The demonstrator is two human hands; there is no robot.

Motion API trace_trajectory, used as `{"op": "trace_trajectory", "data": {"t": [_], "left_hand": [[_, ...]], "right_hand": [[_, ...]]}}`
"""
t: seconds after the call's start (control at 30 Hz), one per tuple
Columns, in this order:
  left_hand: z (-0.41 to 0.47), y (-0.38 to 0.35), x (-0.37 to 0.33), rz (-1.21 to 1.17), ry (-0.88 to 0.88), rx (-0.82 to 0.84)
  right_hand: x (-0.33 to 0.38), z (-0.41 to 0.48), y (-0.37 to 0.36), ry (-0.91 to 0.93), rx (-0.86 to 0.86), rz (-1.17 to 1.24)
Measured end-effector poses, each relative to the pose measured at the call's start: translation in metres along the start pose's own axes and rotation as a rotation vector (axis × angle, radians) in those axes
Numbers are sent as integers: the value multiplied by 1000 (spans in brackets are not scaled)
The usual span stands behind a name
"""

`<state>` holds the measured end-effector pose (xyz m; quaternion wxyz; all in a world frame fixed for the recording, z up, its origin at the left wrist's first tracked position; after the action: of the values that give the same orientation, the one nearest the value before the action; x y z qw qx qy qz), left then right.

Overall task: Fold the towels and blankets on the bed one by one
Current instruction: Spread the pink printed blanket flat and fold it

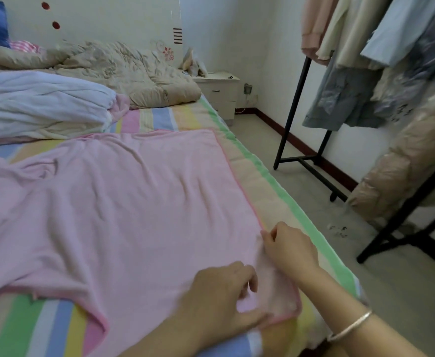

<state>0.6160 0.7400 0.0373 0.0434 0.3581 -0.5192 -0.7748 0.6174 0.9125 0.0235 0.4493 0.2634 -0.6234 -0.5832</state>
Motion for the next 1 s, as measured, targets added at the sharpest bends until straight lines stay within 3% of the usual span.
{"op": "trace_trajectory", "data": {"t": [0.13,0.3,0.4,0.57,0.77,1.0], "left_hand": [[-11,-22,-16,168,-88,45],[-5,-24,-40,-51,-40,83],[-3,-37,-45,-14,40,160],[-10,-13,-11,-323,242,306],[-53,123,140,-224,609,-177],[-181,280,333,-107,1057,-613]], "right_hand": [[4,-15,2,27,-64,66],[-26,-25,25,7,-144,1],[-34,-29,25,-5,-95,-69],[27,-15,19,236,-98,-164],[185,-11,-52,587,114,-49],[356,-26,-108,754,241,77]]}}
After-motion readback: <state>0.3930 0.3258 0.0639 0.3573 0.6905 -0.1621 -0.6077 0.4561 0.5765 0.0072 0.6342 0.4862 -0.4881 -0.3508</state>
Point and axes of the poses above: each hand's wrist, its own z-axis towards the middle knuckle, its own y-axis out of the back of the hand, x = y × z, the point moved 10 cm from there along z, towards the middle knuckle, and after that the axes turned 14 degrees about y, right-handed, at the moved point
